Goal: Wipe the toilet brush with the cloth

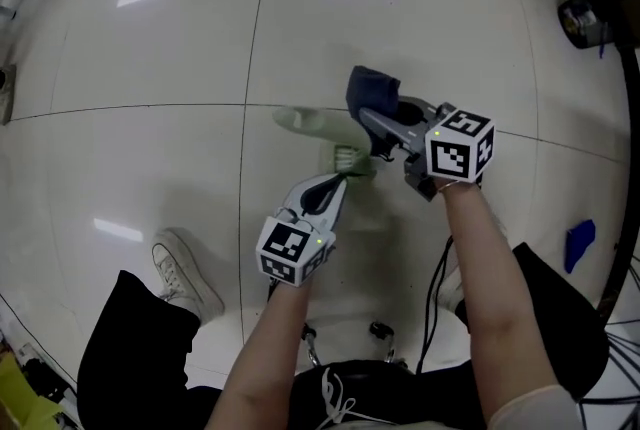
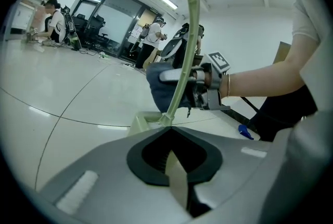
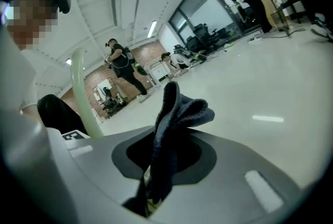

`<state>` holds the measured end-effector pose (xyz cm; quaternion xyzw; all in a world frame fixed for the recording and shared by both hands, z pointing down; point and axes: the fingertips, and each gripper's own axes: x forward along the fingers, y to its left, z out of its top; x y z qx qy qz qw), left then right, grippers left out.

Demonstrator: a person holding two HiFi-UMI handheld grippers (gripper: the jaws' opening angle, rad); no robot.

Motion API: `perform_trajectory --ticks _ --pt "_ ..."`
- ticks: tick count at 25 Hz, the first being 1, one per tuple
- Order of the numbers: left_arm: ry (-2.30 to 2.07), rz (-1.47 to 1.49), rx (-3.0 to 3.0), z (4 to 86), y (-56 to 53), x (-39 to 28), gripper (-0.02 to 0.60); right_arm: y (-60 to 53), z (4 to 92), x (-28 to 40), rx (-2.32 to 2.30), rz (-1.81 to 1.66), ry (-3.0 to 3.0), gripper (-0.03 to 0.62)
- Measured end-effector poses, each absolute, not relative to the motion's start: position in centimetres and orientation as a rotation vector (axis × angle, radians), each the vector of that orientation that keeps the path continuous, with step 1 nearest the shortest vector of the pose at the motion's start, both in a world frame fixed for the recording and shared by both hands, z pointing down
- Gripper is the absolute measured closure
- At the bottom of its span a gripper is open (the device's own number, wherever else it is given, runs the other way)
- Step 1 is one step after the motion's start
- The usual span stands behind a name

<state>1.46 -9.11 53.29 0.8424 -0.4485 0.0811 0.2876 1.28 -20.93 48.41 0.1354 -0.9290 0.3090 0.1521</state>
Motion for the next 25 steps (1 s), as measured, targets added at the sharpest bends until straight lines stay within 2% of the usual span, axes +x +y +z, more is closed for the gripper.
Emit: perform_trajectory --ticks 5,10,16,25 --pt "-1.255 0.174 2.218 53.1 -9.8 1.0 0.575 -20.8 48.1 -4.4 0.139 0.905 -2.671 0.523" --pt "-1.333 0.186 2.201 53.1 -10.6 0.9 0.575 -20.0 53.6 -5.7 -0.016 0.958 -2.450 0.523" --pt "-1.428 0.185 2.175 53.2 -10.8 0.2 0.575 -20.3 59.1 -3.8 0.017 1.075 -2.285 0.523" --pt "-1.428 0.106 2.148 53.0 -10.8 0.5 0.575 -21.0 62.2 3.6 0.254 1.205 -2.194 0.523"
